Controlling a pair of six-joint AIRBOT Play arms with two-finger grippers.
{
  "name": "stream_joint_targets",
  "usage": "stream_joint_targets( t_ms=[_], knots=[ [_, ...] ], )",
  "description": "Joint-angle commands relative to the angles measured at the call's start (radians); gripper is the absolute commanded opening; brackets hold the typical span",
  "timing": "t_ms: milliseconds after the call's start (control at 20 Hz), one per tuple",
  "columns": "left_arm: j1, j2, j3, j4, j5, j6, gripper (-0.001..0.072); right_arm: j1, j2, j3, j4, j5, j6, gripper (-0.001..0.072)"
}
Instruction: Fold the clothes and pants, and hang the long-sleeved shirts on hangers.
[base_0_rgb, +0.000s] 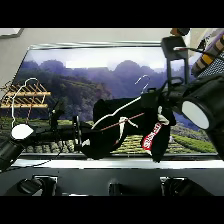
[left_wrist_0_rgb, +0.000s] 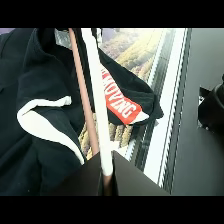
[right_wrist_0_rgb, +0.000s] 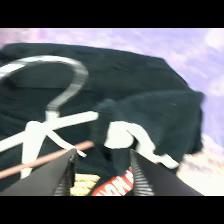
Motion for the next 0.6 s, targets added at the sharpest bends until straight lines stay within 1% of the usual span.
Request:
stream_joint_targets(
  t_ms=[0, 50, 100, 150, 200, 250, 300, 350, 400, 450, 500, 550],
  knots=[
    [0.000, 0.000, 0.001, 0.000, -0.001, 0.001, 0.0035, -0.001, 0.037, 0.000, -0.167, 0.121, 0.115, 0.0441],
    [0.000, 0.000, 0.001, 0.000, -0.001, 0.001, 0.0035, -0.002, 0.053, 0.000, -0.250, 0.168, 0.154, 0.0442],
    [0.000, 0.000, 0.001, 0.000, -0.001, 0.001, 0.0035, -0.023, 0.071, 0.000, -0.322, 0.218, 0.189, 0.0472],
    [0.000, 0.000, 0.001, 0.000, -0.001, 0.001, 0.0035, -0.080, 0.089, 0.000, -0.322, 0.249, 0.204, 0.0496],
    [0.000, 0.000, 0.001, 0.000, -0.001, 0.001, 0.0035, -0.160, 0.100, 0.000, -0.289, 0.262, 0.205, 0.0502],
    [0.000, 0.000, 0.000, 0.000, -0.001, 0.001, 0.0035, -0.262, 0.107, 0.000, -0.215, 0.249, 0.188, 0.0516],
    [0.000, 0.000, 0.000, 0.000, -0.001, 0.001, 0.0036, -0.369, 0.107, 0.001, -0.097, 0.210, 0.119, 0.0530],
    [0.000, 0.000, 0.000, 0.000, -0.001, 0.001, 0.0036, -0.490, 0.101, 0.001, 0.070, 0.164, -0.007, 0.0530],
    [0.000, 0.000, 0.000, 0.000, -0.001, 0.001, 0.0036, -0.597, 0.088, 0.001, 0.221, 0.143, -0.178, 0.0527],
    [0.000, 0.000, 0.000, 0.000, -0.002, 0.001, 0.0036, -0.682, 0.068, 0.000, 0.337, 0.150, -0.365, 0.0519],
    [0.000, 0.000, 0.000, 0.000, -0.001, 0.001, 0.0036, -0.735, 0.048, 0.000, 0.404, 0.170, -0.519, 0.0506],
    [0.000, 0.000, 0.000, 0.000, -0.001, 0.001, 0.0037, -0.765, 0.027, 0.000, 0.441, 0.171, -0.697, 0.0539]
  ],
)
